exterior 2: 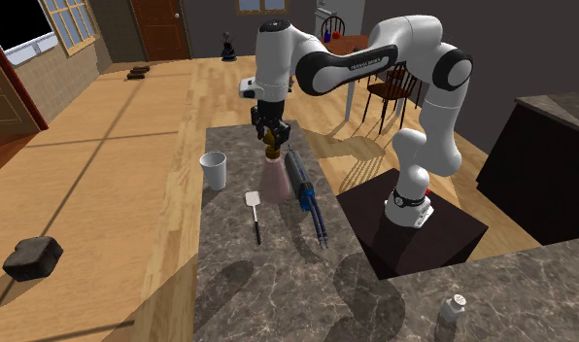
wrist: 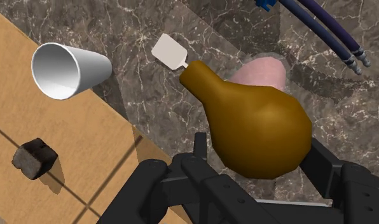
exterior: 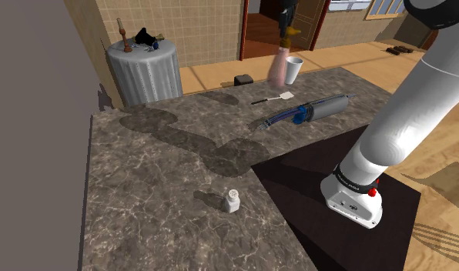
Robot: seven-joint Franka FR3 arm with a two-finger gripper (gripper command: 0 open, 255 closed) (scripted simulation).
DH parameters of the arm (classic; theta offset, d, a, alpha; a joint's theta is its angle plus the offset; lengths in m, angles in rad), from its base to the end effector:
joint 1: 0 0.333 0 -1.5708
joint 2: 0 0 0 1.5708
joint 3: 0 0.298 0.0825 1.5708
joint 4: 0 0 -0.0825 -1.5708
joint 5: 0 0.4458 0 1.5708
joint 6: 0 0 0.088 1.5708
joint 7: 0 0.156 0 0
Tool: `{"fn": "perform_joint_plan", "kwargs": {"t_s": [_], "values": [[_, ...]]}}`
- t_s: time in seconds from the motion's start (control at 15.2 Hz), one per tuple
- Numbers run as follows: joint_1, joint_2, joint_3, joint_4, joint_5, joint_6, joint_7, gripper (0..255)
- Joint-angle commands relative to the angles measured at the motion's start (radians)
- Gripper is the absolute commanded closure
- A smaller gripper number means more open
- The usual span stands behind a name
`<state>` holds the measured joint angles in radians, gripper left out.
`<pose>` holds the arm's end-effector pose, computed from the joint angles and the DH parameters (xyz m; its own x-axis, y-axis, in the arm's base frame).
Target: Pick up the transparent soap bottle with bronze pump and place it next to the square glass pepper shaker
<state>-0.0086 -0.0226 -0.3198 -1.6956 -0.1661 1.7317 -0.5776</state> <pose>0.5838 -0.2247 0.5198 0.9636 0.2644 -0.0395 0.2673 -0.9499 0.1622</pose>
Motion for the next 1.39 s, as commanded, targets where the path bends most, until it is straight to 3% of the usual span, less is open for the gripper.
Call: {"fn": "perform_joint_plan", "kwargs": {"t_s": [0.0,0.2,0.73,1.32], "values": [[0.0,0.001,0.0,0.029,0.001,-0.028,-0.004,255],[0.0,0.007,0.0,0.065,0.003,-0.057,-0.009,255],[0.087,-0.145,0.113,-0.096,-0.035,-0.078,0.194,255],[0.172,-0.232,0.252,-0.182,-0.019,-0.12,0.413,255]]}}
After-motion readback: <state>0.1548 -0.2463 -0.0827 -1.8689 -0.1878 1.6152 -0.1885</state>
